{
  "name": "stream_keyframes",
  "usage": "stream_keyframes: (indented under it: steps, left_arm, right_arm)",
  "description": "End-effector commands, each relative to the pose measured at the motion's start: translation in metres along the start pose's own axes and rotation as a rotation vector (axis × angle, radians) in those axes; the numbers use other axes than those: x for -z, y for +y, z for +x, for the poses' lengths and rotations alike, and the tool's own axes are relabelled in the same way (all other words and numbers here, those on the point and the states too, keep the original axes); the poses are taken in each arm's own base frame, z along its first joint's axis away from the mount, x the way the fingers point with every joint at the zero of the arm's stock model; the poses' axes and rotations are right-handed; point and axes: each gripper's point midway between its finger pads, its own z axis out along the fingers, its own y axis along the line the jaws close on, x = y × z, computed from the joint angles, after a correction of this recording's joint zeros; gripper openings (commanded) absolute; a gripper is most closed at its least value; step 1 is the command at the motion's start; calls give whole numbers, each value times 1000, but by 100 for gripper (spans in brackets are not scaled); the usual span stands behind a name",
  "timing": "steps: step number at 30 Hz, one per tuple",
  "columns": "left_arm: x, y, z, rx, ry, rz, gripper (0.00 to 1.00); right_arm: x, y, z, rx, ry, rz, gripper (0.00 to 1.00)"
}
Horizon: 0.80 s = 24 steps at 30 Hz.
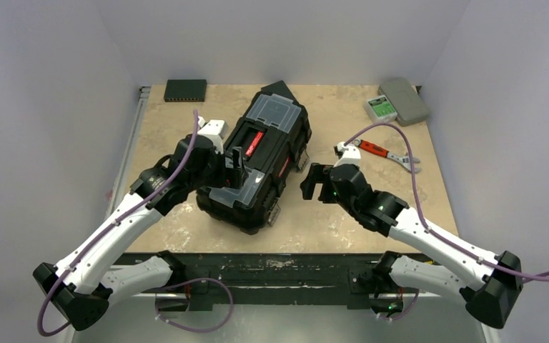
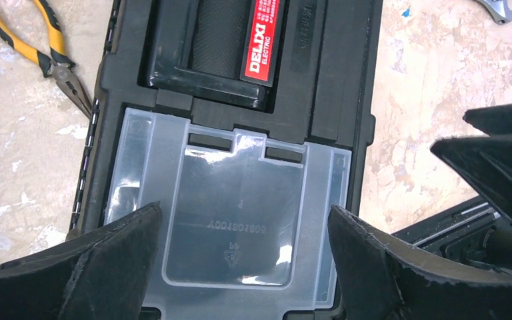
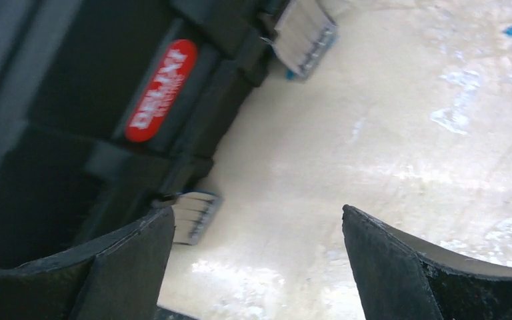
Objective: Pack the tool kit
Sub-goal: Close the toolbox at the center of the board.
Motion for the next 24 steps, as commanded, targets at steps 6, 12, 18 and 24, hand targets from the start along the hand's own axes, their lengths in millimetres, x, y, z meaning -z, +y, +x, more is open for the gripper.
stream_keyframes:
  steps: [6,12,18,24]
  left_arm:
    - [3,-10,-4,-37,-43,39,90]
    - [12,-27,0,-142,-71,78,89]
    - [9,-34,3,-195,-96,80,88]
    - [3,-29,8,-222,-81,51,87]
  right_arm:
    - [-41,-31,49,-85,214,-63,84]
    - [-72,-21,67,-218,345,-220,62]
    - [-95,-5,81,-274,434,-322,7]
    - [-118,0,96,-286,500,-354,0]
